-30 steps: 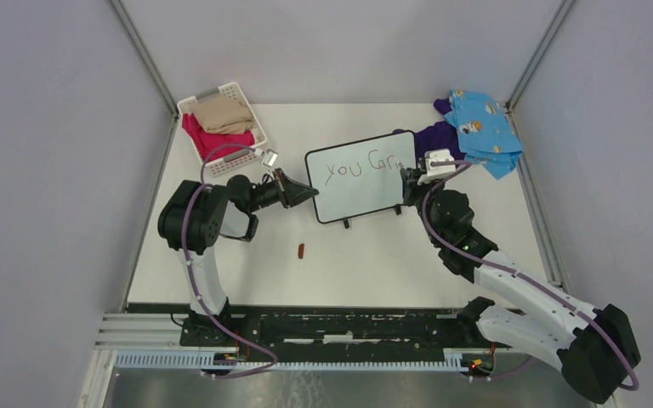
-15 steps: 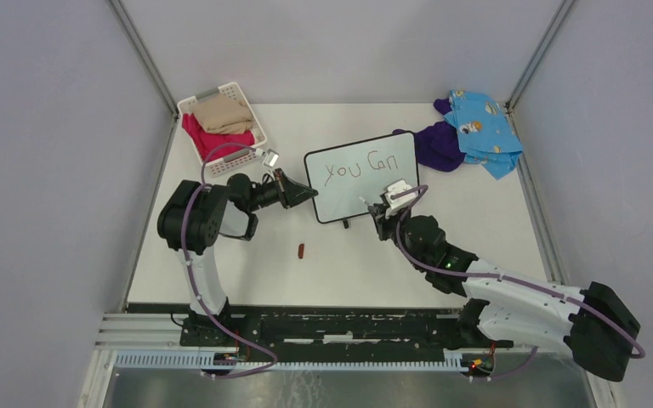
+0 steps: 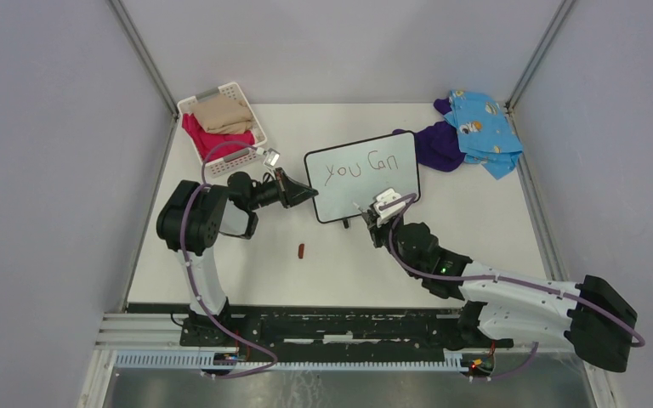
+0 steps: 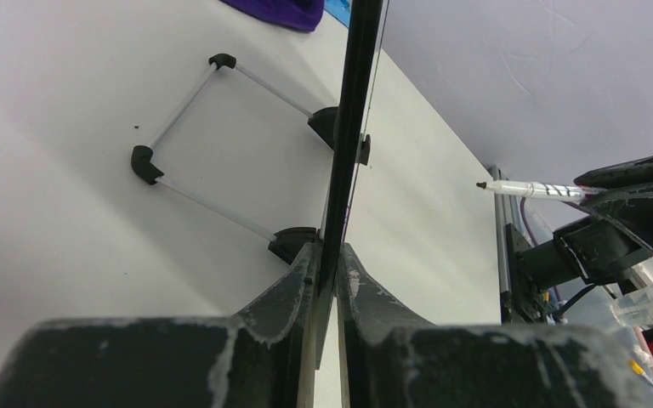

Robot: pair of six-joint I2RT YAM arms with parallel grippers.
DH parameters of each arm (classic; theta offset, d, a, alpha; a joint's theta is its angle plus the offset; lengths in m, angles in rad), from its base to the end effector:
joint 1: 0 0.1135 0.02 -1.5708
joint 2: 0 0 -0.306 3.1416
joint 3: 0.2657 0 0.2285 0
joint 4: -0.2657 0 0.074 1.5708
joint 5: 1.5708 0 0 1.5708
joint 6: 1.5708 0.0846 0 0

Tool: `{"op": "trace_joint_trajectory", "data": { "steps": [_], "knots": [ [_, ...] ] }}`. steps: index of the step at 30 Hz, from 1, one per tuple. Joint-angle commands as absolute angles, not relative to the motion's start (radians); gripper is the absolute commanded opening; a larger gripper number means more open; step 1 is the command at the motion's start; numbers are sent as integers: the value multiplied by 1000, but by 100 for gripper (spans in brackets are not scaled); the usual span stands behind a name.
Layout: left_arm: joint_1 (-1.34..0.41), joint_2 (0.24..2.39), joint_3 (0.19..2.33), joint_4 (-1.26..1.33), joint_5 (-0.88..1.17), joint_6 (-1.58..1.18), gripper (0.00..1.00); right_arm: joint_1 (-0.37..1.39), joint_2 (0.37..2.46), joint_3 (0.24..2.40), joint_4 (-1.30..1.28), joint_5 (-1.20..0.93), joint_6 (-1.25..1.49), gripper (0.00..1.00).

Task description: Write a sentence on the whiteboard

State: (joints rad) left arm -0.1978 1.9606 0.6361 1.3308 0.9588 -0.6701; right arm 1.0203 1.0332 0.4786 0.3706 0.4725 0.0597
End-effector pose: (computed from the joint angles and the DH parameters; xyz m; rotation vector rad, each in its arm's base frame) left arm 0.3500 -0.1408 0.1981 0.4277 1.7048 -1.3935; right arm 0.1527 0.1752 0.2839 -0.4882 1.6799 0.3788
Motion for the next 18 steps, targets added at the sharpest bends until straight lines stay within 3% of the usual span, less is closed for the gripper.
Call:
{"op": "trace_joint_trajectory", "data": {
  "steps": [1, 18],
  "knots": [
    [-196, 1985, 640, 1276, 957, -645, 13, 1030, 993, 479, 426, 543, 26, 0],
    [-213, 1979, 632, 1284, 955, -647, 12, 1091, 1122, 505, 499, 563, 31, 0]
  ]
}}
